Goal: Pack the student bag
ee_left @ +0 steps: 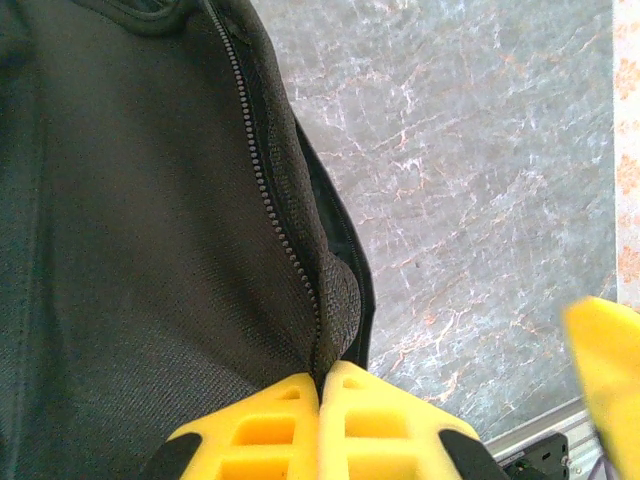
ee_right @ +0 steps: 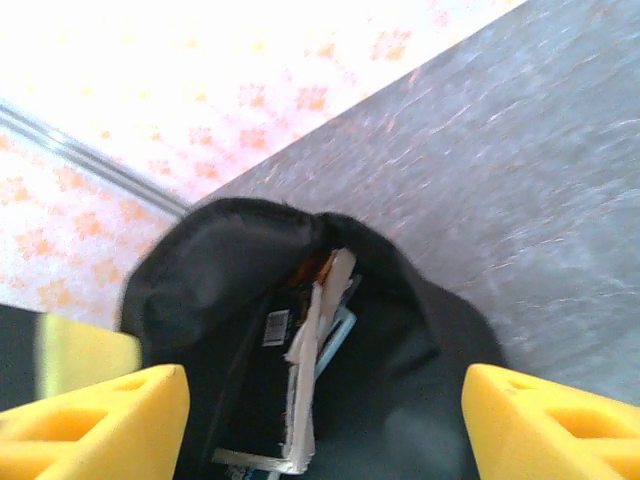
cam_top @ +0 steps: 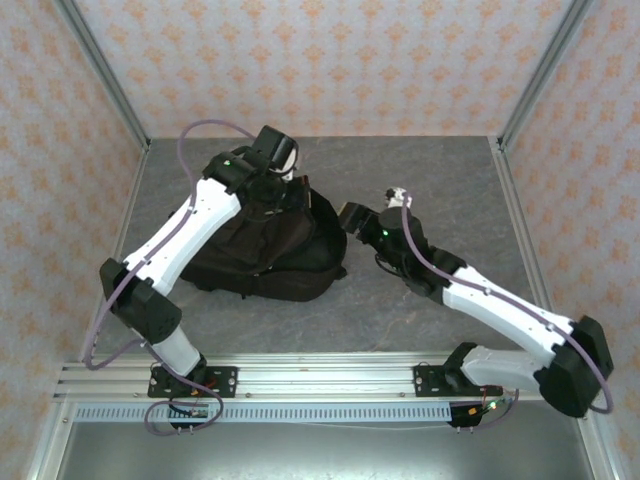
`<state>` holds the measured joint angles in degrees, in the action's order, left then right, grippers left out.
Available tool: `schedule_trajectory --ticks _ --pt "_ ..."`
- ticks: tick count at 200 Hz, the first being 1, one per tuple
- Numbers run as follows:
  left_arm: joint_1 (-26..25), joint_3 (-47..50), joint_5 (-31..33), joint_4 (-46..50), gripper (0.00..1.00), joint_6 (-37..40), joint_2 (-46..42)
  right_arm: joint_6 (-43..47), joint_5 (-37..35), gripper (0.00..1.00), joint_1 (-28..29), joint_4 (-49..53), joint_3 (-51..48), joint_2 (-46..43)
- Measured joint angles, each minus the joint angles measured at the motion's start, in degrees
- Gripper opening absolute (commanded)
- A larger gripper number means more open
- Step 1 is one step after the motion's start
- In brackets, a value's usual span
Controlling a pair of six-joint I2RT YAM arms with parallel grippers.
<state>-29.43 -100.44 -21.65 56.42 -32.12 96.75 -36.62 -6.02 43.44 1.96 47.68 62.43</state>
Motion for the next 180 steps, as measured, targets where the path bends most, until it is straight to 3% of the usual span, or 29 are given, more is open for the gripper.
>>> schedule_trajectory --ticks 6,35,68,93,130,157,180 --pt "-0.61 -0.26 -0.35 -0.39 0.0 -0.04 1.64 1.11 -1.18 0.63 0.0 1.25 -0.31 -1.86" --pt "-3.78 -0.76 -2.19 -1.77 0.28 -1.49 8.85 5.22 -3.45 0.62 0.0 5.55 0.2 -6.75" --pt "-3.04 0.2 -2.82 -2.45 0.4 -2.19 8.94 7.76 1.9 0.55 0.83 9.94 4.13 -4.07" --pt "2.32 4.13 -0.37 -2.8 0.46 -2.21 -1.2 8.81 7.56 0.53 5.27 13.94 9.22 3.15" --pt "13.49 12.87 3.34 -2.14 0.48 -2.67 -19.98 15.15 9.22 0.64 16.7 20.81 21.18 18.88" --pt "21.79 21.0 4.11 -1.18 0.48 -3.5 -27.5 26.64 5.22 0.71 26.03 21.51 26.73 28.5" --pt "26.38 26.82 4.63 -0.31 0.48 -4.57 -30.67 40.24 5.4 0.72 28.79 16.7 23.58 30.86"
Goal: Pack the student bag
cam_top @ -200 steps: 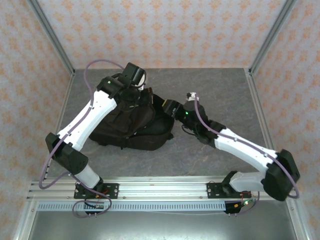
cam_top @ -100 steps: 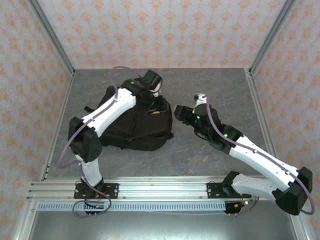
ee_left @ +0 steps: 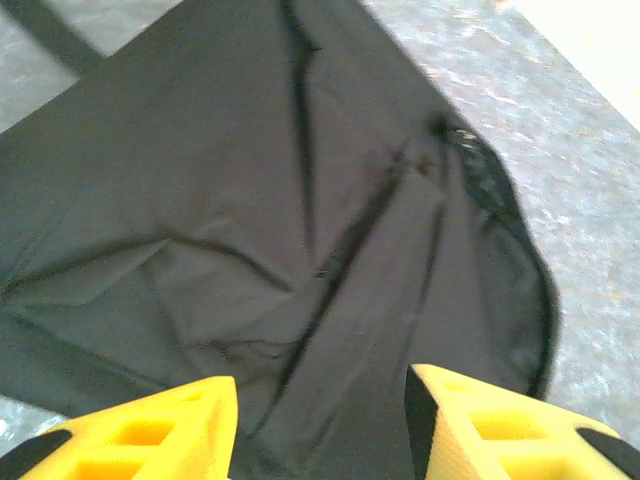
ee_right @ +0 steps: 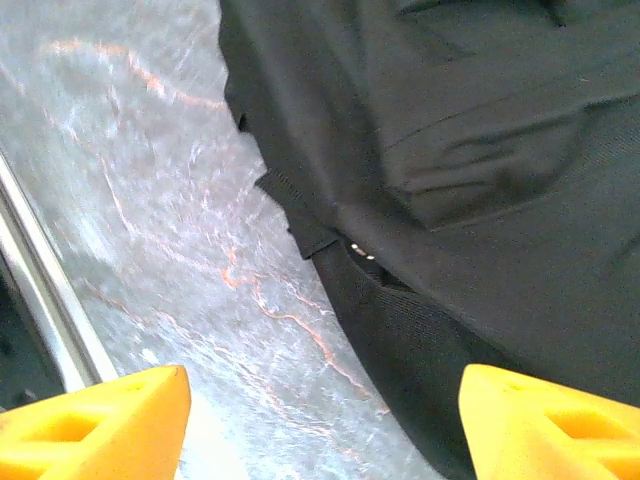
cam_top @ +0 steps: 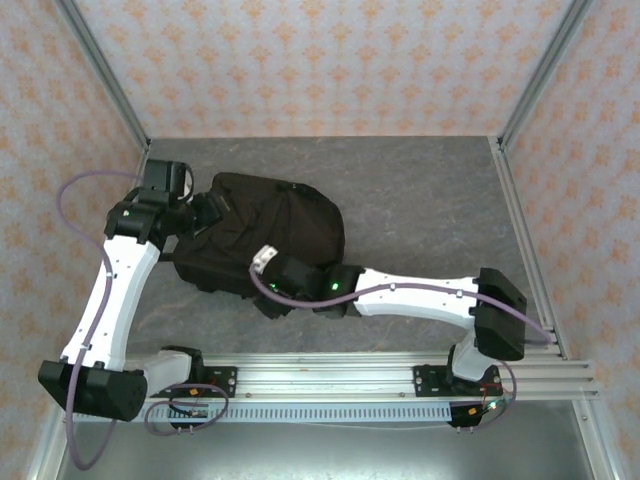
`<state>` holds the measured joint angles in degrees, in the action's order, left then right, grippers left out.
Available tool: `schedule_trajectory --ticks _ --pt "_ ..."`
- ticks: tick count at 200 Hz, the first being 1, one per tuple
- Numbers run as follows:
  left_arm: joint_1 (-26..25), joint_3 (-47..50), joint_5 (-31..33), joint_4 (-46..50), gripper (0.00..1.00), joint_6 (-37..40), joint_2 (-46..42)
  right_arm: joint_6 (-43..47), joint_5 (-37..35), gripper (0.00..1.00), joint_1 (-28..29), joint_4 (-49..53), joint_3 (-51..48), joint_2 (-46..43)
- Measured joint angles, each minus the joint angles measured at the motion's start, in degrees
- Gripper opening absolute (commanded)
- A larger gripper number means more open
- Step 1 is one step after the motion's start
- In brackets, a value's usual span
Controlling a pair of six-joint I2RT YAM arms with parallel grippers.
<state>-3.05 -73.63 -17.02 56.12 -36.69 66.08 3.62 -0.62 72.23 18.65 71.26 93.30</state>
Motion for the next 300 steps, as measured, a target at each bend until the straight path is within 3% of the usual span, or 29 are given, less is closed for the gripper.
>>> schedule_trajectory --ticks 47,86,128,188,219,248,300 --pt "0.96 4.85 -0.13 0.04 0.49 -1.05 -4.83 27.41 6.56 0.67 -1.31 -23.32 -17.97 0.0" --pt "1.36 7.61 -0.46 -0.26 0.48 -0.94 -6.49 37.7 8.52 0.59 -2.03 -37.79 -19.63 3.54" --pt "1.6 9.38 0.15 -1.07 0.48 -0.81 -7.93 39.8 8.35 0.56 -2.05 -43.65 -15.37 7.21" --pt "1.6 9.55 -0.04 -1.6 0.48 -0.81 -8.33 39.93 7.26 0.48 -2.05 -44.19 -12.24 11.3" --pt "1.6 9.55 -0.11 -1.6 0.48 -0.81 -8.33 40.57 5.44 0.32 -2.27 -44.02 -10.43 12.85" --pt "1.6 9.57 -0.11 -1.6 0.48 -0.81 -8.33 40.96 4.07 0.0 -2.54 -44.11 -9.7 13.31" --pt "1.6 13.03 -2.4 -3.1 0.49 -2.32 -8.24 39.36 4.35 0.0 -2.8 -44.22 -14.49 9.35"
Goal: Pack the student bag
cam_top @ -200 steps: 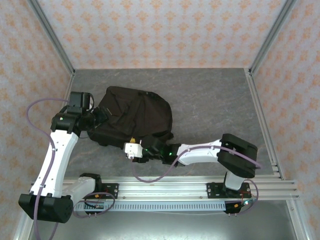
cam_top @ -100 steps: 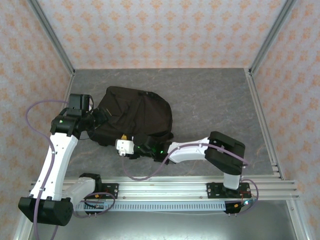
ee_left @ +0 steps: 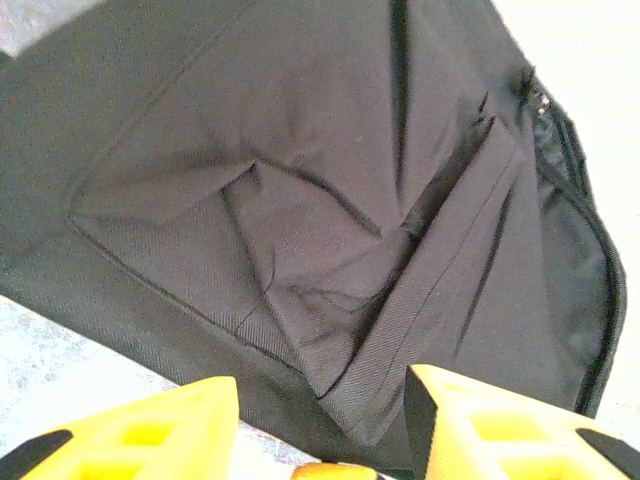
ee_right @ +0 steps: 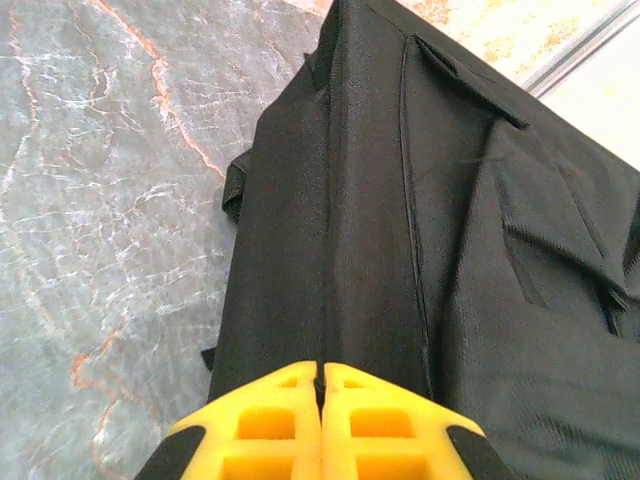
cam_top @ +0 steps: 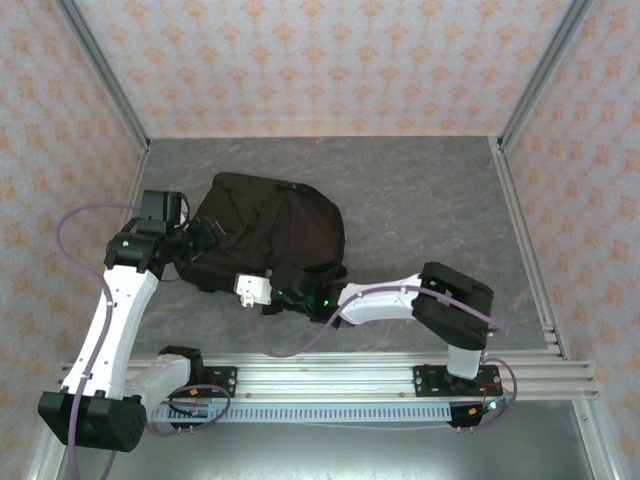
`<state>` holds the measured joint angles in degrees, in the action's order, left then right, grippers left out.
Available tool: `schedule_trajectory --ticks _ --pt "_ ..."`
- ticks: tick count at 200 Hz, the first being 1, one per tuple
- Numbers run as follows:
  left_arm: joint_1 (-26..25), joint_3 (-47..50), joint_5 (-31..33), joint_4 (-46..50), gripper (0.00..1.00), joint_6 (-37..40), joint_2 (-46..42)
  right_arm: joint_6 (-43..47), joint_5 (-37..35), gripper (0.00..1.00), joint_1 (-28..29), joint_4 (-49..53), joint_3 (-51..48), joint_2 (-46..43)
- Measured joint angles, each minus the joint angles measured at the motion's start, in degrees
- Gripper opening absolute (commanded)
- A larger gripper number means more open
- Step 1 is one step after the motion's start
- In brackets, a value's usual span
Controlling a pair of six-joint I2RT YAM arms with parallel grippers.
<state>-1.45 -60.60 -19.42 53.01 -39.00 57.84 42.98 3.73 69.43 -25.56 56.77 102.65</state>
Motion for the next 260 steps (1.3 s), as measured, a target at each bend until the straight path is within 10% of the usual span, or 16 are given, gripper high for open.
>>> schedule_trajectory --ticks 92,161,260 --pt "0.0 16.04 -9.66 -7.82 0.53 -16.09 -1.53 -3.54 1.11 0.0 -0.15 -1.99 -5.46 -4.7" --pt "-0.28 16.09 -8.04 -11.8 0.15 -17.68 6.45 -3.98 2.16 0.0 -2.03 -2.12 -8.41 -7.82" --pt "-0.76 14.45 -4.98 -12.17 0.03 -15.32 9.33 -3.98 2.38 0.0 -5.05 2.93 -16.63 -19.69"
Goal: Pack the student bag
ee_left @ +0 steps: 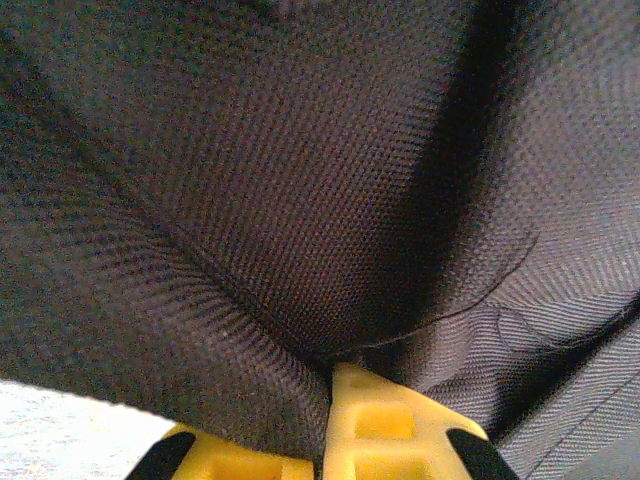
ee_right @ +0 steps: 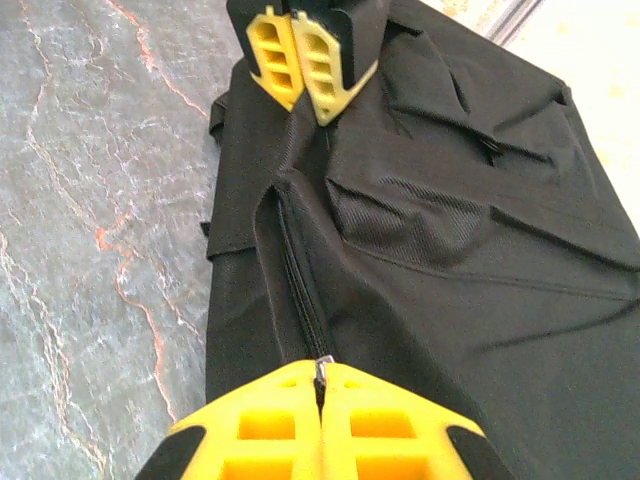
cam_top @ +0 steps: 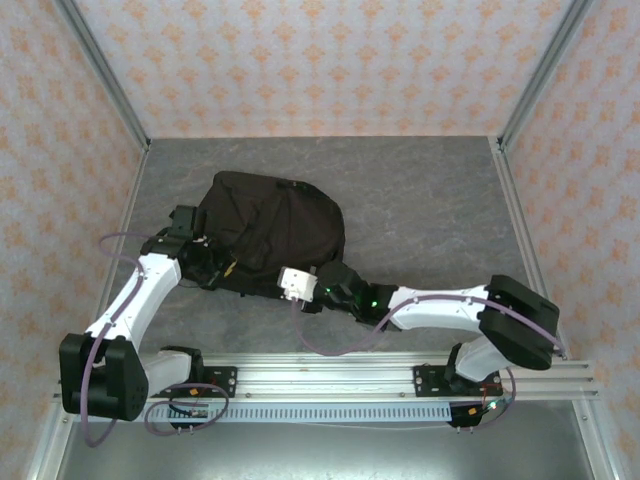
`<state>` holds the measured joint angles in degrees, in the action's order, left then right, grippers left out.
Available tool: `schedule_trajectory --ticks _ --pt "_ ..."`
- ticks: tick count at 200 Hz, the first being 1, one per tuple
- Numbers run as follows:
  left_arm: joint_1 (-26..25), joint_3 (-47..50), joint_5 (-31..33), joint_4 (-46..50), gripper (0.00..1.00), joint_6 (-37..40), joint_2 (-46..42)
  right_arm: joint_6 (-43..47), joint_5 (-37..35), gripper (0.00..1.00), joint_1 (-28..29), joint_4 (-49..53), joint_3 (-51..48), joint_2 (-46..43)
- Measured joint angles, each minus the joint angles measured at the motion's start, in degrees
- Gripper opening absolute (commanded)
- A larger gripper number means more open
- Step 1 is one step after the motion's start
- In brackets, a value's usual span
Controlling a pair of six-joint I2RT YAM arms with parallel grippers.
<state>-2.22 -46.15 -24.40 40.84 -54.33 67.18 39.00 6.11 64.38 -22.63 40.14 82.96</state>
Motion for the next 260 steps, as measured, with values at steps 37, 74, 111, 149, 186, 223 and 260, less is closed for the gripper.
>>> schedule_trajectory --ticks 37,74,111,149,186,223,260 --pt "-0.02 -1.33 1.38 0.2 0.02 1.05 0.48 -1.14 -5.2 0.0 -0.2 0.39 -2.56 -4.48" --pt "-2.1 -7.89 3.45 2.8 0.03 4.28 5.7 -4.37 -6.71 0.0 -0.15 2.58 -4.22 -9.16" --pt "-6.34 -18.32 5.79 6.23 0.03 8.2 15.89 -6.58 -7.02 0.0 1.66 3.63 -4.92 -9.49" --pt "-7.17 -25.57 5.81 7.78 0.05 9.97 23.43 -9.16 -6.12 0.0 5.14 3.54 -3.39 -5.31" --pt "-7.52 -35.1 5.86 10.78 0.16 10.86 30.99 -13.14 -5.03 0.0 5.4 1.99 2.73 1.09" --pt "-7.43 -35.8 6.27 10.1 0.27 10.88 29.88 -16.57 -5.31 0.0 5.4 -0.07 9.07 7.96" --pt "-5.46 -23.39 3.76 8.39 0.37 10.45 16.94 -18.91 -5.35 0.0 5.46 -2.38 9.92 9.07"
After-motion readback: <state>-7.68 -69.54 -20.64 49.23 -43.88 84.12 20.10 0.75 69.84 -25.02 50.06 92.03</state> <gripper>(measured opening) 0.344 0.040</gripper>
